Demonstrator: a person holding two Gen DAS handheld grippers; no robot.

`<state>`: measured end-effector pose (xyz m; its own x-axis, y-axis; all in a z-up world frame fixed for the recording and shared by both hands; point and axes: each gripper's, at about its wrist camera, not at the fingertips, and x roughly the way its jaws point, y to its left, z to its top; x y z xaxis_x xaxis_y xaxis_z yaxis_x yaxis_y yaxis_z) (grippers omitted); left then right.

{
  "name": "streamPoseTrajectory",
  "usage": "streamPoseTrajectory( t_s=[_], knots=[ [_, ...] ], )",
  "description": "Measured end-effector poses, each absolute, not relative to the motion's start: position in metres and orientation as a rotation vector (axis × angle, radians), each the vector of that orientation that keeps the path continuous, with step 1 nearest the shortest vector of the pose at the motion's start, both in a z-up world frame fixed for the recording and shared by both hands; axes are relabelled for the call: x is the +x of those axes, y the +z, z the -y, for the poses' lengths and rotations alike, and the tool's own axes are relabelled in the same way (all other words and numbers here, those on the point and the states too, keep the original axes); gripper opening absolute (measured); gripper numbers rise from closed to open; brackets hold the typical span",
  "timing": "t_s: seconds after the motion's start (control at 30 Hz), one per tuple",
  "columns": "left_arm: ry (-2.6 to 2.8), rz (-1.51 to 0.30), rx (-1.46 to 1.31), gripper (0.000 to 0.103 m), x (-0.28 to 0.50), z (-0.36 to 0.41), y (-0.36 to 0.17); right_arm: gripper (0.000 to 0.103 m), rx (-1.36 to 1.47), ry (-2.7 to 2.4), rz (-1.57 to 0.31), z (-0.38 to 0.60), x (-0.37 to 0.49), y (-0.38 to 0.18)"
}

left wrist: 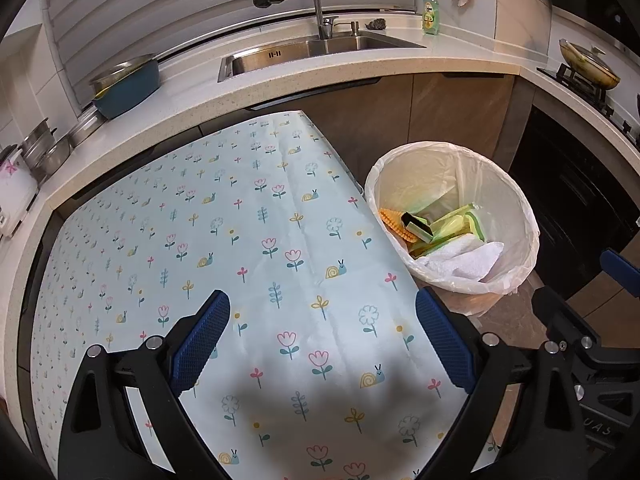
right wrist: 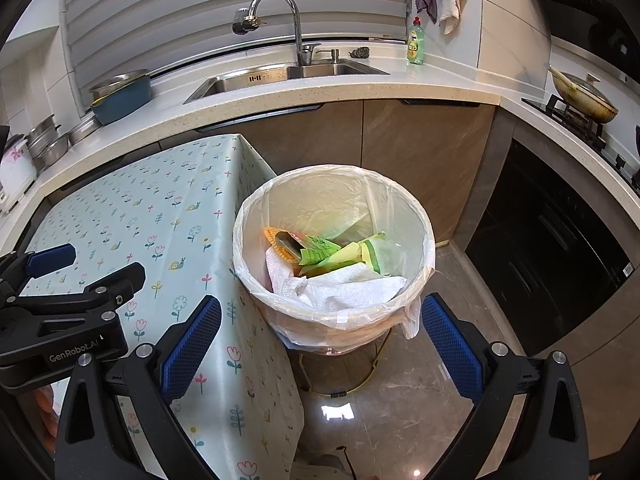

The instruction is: Collect trash

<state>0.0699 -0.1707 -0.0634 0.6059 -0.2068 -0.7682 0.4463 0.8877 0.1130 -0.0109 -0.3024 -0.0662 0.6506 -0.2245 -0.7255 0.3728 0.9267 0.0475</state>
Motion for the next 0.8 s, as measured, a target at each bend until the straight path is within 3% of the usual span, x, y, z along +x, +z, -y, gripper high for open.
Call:
streamPoseTrajectory(
  t_s=[0.8],
  knots=[
    [-0.351, -0.819, 0.353, 0.090, 0.0646, 0.1734, -0.0665, 0.097, 0.205, -0.336, -0.790, 0.3027, -0.0091, -0.0705]
  ],
)
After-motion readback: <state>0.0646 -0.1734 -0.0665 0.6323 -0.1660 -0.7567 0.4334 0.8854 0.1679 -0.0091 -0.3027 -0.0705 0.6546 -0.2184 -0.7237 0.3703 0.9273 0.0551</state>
